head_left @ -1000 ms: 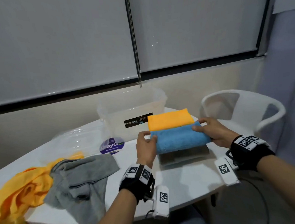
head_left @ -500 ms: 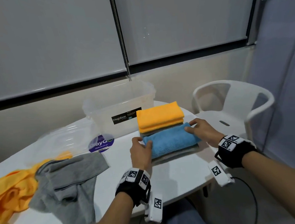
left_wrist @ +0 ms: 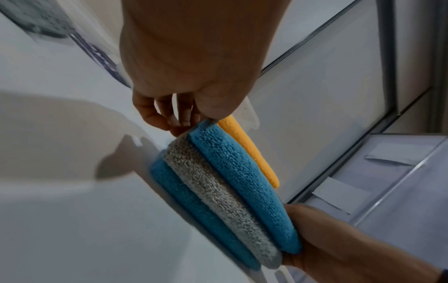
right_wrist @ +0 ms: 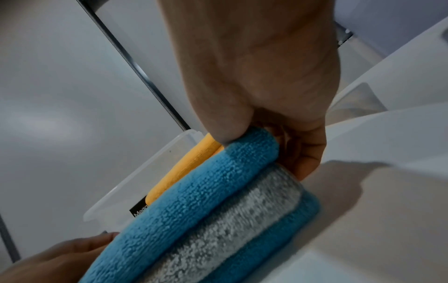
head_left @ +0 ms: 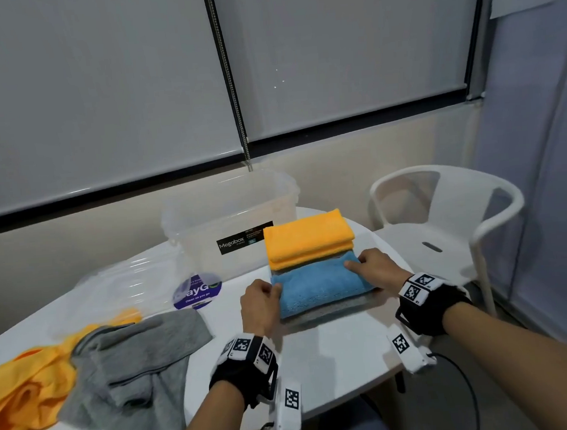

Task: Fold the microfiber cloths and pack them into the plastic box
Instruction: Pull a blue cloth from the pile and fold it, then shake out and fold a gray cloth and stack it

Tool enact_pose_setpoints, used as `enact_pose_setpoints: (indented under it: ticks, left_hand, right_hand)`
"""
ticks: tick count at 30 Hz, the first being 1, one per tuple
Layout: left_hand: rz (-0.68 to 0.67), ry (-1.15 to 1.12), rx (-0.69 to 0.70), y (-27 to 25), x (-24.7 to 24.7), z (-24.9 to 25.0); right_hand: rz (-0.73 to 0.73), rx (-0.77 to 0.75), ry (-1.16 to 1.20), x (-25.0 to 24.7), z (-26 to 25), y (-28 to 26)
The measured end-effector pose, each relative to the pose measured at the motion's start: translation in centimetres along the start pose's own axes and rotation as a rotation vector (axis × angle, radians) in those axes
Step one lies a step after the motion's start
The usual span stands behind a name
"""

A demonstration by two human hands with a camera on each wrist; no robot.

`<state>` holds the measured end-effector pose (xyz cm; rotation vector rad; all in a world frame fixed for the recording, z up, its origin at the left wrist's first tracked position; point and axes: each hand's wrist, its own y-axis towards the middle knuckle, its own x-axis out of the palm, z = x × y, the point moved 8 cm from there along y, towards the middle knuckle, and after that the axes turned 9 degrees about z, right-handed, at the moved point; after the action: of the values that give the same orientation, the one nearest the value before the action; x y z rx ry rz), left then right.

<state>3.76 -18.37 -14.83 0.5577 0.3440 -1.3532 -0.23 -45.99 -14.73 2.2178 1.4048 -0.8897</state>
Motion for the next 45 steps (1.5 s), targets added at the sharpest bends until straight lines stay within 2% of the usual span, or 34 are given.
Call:
enact_pose_setpoints:
  ticks: [3,8,10,12,14,16,19,22,24,27,34,38,42,45]
  left_hand:
    - [0.068,-0.070,0.054,0.0,-0.2,1.3]
    - [0.039,-0.041,-0.062,-0.1,0.3,-0.1]
    - [0.043,-0.050,-0.045,-0.2,0.0,-0.2]
    - [0.091,-0.060,0.066,-0.4,-0.9,0.6]
    - [0.163,-0.053,0.244,-1.2,-1.9,2.2]
    - [0.179,-0.034,0.422,-2.8,-2.3,4.4]
    - [0.059,0.078,0.670,-5.4,-0.9,7.3]
    - [-0.143,0.337,0.867,-7.2,2.4,7.5]
    - [-0.235,0.452,0.854,-7.4,3.5,6.5]
    - [-0.319,0.472,0.733,-7.0,3.6,5.5]
    - [-0.397,0.440,0.606,-5.5,4.6,4.1]
    - [-0.392,0.417,0.566,-5.7,4.6,3.7]
    - [-0.506,0.405,0.525,-6.2,3.8,4.6]
    - [-0.575,0.354,0.471,-5.4,0.8,5.6]
  right_hand:
    - [0.078,-0.052,-0.042,-1.5,-0.8,0.6]
    - [0.048,-0.040,-0.109,-0.5,-0.3,0.7]
    - [0.064,-0.048,-0.070,-0.5,-0.5,0.4]
    - [0.136,-0.098,-0.028,-1.4,-1.5,-0.2]
    - [0.221,-0.186,-0.068,-2.5,-2.7,-0.8]
    - [0.305,-0.279,-0.103,-3.3,-3.9,-1.7]
    - [0.368,-0.461,-0.153,-3.2,-5.8,-3.3]
    - [0.223,-0.536,-0.285,-0.8,-6.2,-4.1]
    - [0.140,-0.481,-0.322,0.2,-5.3,-4.1]
    - [0.106,-0.441,-0.327,0.6,-4.4,-3.9]
    - [0.013,-0.414,-0.410,1.5,-4.6,-3.5]
    - [-0.007,-0.407,-0.453,2.2,-4.4,-3.3]
    - [-0.080,-0.394,-0.549,2.5,-4.6,-3.1]
    - [-0.197,-0.370,-0.605,1.6,-6.2,-2.4]
